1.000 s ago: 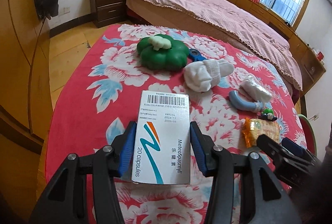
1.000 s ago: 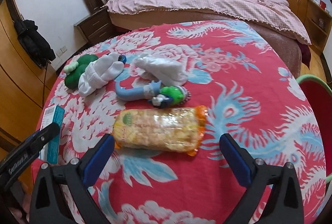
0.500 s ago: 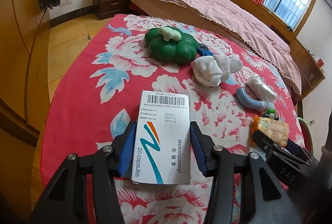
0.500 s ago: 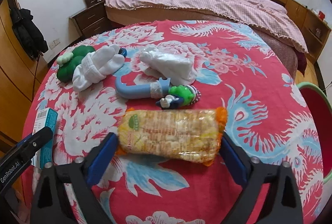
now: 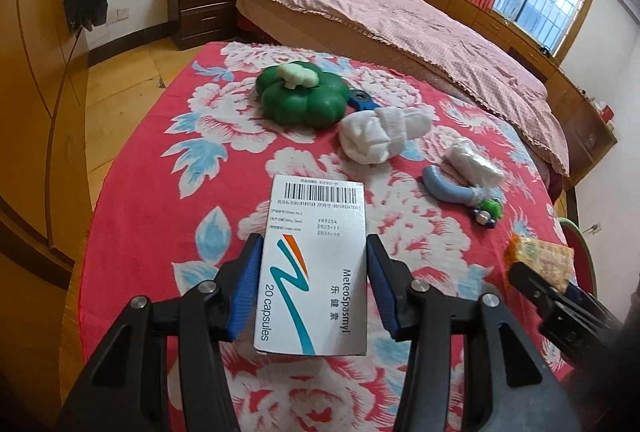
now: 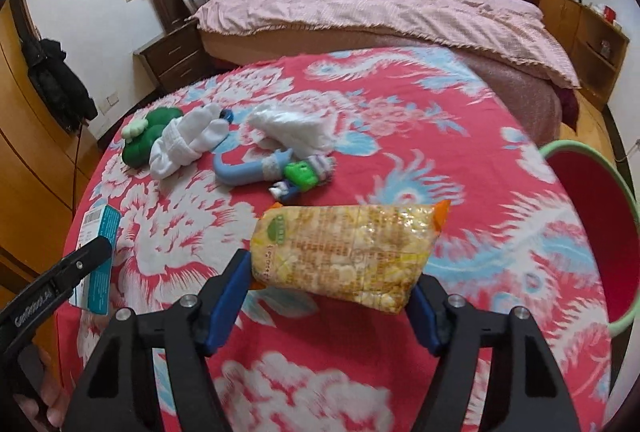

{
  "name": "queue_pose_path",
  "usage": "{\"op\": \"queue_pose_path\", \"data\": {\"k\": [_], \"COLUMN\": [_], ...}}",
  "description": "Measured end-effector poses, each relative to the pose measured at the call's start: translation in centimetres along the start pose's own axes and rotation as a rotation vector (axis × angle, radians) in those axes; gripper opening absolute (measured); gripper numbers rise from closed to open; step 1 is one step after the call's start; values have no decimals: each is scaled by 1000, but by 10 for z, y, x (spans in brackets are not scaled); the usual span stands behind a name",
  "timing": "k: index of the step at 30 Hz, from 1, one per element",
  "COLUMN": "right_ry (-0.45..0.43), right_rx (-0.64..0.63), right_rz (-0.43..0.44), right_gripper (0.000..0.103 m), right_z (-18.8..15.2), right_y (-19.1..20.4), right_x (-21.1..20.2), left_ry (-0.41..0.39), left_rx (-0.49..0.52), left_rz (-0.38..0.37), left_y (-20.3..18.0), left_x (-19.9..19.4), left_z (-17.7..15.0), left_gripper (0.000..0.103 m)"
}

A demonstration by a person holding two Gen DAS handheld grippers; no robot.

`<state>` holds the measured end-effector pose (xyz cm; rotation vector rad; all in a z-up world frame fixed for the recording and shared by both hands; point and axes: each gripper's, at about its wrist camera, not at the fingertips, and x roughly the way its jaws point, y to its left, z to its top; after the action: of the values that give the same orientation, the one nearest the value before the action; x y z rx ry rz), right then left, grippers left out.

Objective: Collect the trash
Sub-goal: 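Drop the snack bag into the red bin with the right tool while the left tool carries the box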

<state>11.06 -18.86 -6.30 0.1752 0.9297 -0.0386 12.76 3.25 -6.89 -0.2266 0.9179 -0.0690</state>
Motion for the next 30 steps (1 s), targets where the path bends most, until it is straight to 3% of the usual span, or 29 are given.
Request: {"op": "queue_pose_path", "data": {"k": [14,30], "right_ry": [-113,-174], "right_rx": [113,296], "right_rz": [-62,-138], "right_gripper": [73,73], "right_z": [-23,-30], "right_y": [-74,-173], "right_x": [-69,-96], "left_ry": [24,84], "left_rx": [116,270], "left_rz": [-85,-200], "left_y": [-62,-164], "left_x": [-15,-9], "left_z": [-17,-32], "left_gripper": [51,51]}}
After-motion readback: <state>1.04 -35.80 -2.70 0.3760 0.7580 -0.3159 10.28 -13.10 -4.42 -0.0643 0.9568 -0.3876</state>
